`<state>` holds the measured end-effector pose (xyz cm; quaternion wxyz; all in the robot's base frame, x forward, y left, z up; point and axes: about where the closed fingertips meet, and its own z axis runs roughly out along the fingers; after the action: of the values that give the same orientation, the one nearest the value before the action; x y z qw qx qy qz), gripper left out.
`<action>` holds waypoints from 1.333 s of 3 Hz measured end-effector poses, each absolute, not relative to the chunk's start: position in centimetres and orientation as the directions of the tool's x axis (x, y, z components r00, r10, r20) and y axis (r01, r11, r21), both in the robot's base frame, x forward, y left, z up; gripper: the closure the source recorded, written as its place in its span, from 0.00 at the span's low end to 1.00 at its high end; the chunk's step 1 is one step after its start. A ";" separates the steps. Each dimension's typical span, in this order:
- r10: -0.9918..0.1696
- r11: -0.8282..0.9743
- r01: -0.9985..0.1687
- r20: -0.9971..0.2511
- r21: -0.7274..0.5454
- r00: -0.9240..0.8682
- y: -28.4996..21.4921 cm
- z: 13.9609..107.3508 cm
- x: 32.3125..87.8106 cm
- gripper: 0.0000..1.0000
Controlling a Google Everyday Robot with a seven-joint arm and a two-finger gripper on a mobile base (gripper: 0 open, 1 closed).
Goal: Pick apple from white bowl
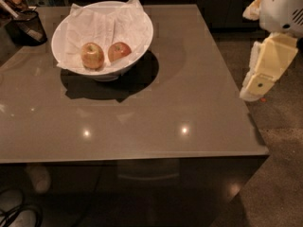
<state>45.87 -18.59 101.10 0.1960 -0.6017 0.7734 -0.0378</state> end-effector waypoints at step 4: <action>-0.941 0.251 -0.913 -0.304 -0.322 -0.152 -13.9 104.7 49.5 0.00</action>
Offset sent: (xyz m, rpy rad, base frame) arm 0.0124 0.0147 0.0238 0.0005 -0.0336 0.0140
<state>49.54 -13.91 104.73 0.2253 -0.6111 0.7582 -0.0309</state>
